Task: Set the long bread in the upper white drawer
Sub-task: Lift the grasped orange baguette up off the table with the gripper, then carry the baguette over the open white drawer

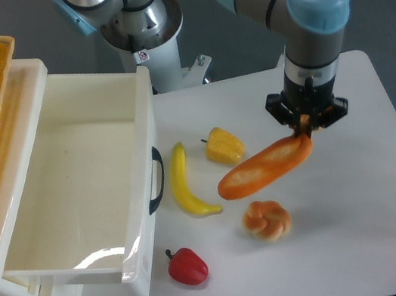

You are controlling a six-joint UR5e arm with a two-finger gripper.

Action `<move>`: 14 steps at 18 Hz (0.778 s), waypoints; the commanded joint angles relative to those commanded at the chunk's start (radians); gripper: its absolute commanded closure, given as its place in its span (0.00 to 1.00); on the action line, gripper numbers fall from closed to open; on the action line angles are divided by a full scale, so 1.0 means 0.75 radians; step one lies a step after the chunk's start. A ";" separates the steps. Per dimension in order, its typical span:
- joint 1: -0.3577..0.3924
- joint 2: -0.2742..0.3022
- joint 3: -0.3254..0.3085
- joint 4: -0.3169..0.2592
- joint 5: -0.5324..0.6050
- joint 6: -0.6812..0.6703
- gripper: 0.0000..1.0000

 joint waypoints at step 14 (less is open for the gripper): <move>-0.055 0.157 0.002 -0.115 -0.247 -0.434 1.00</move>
